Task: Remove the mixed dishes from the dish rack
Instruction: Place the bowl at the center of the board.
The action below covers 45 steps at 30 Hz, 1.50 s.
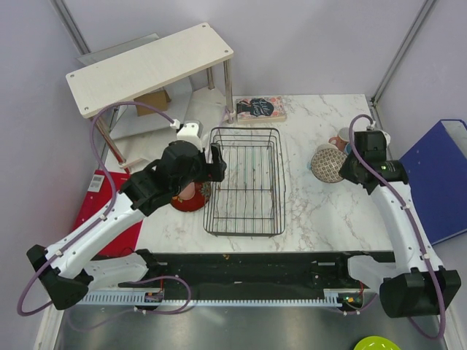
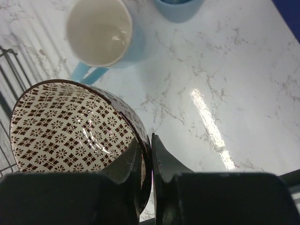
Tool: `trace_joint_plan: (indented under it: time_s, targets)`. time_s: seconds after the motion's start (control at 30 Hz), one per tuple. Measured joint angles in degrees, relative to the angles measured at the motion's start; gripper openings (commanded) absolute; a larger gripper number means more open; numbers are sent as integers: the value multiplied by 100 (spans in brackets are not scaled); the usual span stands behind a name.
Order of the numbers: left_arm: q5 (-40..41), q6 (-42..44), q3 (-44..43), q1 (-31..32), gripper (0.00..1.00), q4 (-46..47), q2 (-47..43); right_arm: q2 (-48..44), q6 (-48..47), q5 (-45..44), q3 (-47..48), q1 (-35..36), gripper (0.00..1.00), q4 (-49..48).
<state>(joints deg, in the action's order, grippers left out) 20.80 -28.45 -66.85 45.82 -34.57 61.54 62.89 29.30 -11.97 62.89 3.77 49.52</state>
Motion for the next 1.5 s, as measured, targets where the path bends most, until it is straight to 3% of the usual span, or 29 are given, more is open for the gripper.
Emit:
trace_joint_plan:
  time_s: [0.37, 0.57, 1.1, 1.33, 1.5]
  targets:
    - [-195, -258, 595, 0, 99, 20, -310, -601, 601, 302, -1447, -1010, 0, -28]
    - [-337, -304, 765, 0, 99, 50, -369, -334, 833, 586, -2166, -1102, 0, -444]
    - [-391, -437, 1095, 0, 99, 164, -470, 321, 874, 592, -2970, -1115, 0, -2192]
    - [-391, -485, 1143, 0, 99, 175, -328, 426, 826, 640, -3042, -1113, 30, -2664]
    - [-389, -501, 1169, 0, 99, 173, -260, 57, 706, 699, -3099, -1115, 39, -2444]
